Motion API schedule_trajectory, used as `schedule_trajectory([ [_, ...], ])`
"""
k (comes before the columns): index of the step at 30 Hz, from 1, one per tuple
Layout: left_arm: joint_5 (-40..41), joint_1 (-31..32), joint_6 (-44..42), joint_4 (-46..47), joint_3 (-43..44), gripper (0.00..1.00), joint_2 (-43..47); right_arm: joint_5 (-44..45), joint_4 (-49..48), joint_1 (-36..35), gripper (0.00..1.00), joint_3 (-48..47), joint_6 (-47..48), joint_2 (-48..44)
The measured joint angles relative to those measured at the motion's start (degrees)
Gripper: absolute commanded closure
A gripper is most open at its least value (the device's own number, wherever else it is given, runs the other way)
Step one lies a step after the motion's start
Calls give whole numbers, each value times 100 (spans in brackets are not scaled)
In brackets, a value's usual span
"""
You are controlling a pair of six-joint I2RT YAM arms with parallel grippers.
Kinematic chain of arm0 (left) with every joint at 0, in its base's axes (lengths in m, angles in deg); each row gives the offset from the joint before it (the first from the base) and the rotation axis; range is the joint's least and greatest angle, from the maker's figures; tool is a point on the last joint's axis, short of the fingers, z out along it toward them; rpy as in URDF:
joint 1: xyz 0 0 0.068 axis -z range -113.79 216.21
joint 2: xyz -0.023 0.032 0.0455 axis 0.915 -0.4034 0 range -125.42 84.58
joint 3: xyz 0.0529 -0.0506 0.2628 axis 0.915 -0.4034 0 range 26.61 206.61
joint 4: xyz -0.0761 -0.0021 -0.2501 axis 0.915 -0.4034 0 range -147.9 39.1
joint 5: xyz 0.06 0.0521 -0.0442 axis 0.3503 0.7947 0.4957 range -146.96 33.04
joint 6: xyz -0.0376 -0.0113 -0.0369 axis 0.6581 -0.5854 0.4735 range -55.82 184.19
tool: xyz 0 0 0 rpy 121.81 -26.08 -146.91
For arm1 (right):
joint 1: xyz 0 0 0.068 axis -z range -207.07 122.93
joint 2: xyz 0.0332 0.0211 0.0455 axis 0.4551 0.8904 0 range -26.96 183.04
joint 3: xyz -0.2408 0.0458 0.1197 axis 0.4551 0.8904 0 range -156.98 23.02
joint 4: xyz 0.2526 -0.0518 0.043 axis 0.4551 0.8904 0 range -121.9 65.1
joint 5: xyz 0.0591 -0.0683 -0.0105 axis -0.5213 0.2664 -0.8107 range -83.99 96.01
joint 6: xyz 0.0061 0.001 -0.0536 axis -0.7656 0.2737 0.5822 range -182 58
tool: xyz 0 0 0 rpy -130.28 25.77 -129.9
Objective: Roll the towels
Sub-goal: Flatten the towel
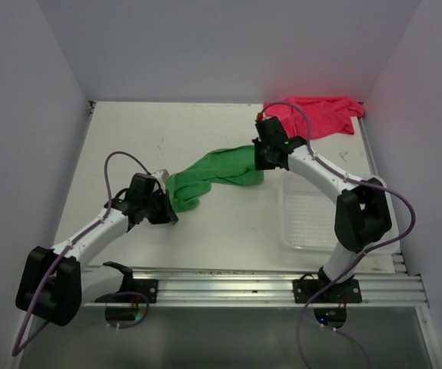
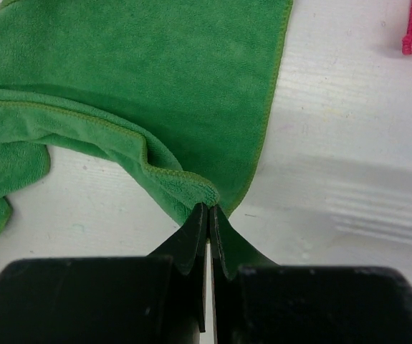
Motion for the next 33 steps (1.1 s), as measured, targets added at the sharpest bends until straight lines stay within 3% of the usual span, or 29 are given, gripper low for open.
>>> schedule_trajectory([
  [10,946,966,57,-46,81,100,-470,-24,-190,0,100,184,-17,0],
  [12,1143,1097,57,-50,109,91,-492,-24,-205,0,100,188,-17,0],
  [17,1484,1200,101,-50,133,76,-402,-42,-254,0,100,188,-17,2],
  [33,1875,1438,129,-61,133,71,-354,-144,-297,0,100,219,-17,2],
])
